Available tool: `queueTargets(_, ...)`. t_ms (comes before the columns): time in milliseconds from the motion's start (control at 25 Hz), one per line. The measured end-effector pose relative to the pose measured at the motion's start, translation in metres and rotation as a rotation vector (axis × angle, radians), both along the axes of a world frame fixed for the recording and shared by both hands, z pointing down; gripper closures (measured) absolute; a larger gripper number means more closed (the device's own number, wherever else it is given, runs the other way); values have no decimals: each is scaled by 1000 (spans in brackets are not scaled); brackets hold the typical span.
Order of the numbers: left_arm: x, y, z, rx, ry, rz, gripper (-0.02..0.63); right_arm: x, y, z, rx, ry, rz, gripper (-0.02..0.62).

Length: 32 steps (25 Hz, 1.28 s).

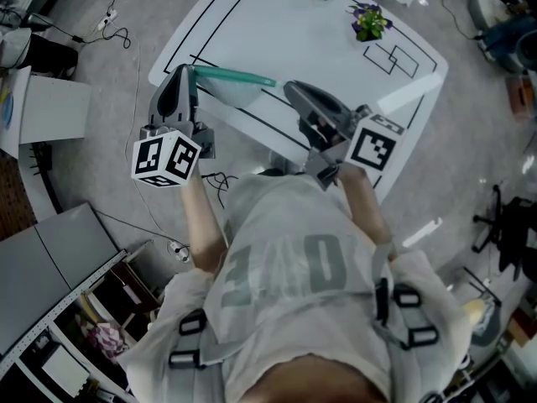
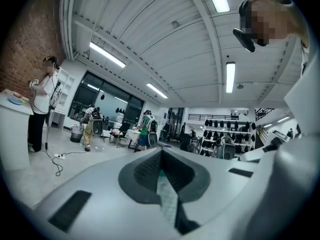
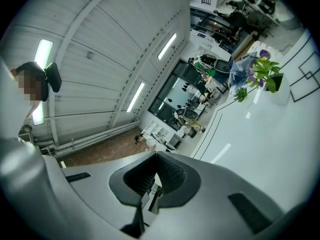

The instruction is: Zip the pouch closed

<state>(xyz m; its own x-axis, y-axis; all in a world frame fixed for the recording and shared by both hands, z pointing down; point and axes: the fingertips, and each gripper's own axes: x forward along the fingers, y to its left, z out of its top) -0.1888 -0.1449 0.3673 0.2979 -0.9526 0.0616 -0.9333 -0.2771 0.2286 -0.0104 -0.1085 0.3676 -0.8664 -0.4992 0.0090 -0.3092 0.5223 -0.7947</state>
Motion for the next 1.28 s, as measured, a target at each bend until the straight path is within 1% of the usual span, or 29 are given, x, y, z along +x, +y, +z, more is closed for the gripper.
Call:
queueTargets(240, 4, 0, 5, -10, -37, 12, 600, 6, 1, 5, -3, 15, 9, 586)
queueTargets(480, 9, -2, 9, -27, -13, 25, 600, 10, 1, 3, -14, 7, 14, 586)
queueTargets(560, 13, -4, 12, -42, -18, 46, 600, 12, -1, 5, -24, 13, 22, 586)
queueTargets(680, 22, -5, 17, -36, -58, 100, 598, 19, -7, 20, -61, 12, 36, 586)
queueTargets(800, 29, -5, 30, -74, -52, 140, 598, 26, -16, 39, -123, -7, 50, 586)
queueTargets(920, 31, -4, 40, -85, -58, 123, 598, 28, -21, 54, -176, -22, 63, 586)
queueTargets(1120, 39, -4, 41, -68, -60, 115, 597, 31, -27, 67, -222, -57, 75, 586)
queueTargets(1200, 40, -5, 39, -54, -60, 98, 597, 33, -30, 69, -230, -62, 85, 586)
queueTargets(1240, 40, -6, 37, -45, -60, 88, 591, 33, -32, 69, -230, -65, 89, 586)
queueTargets(1280, 41, -6, 35, -36, -55, 87, 548, 34, -34, 69, -228, -69, 93, 586)
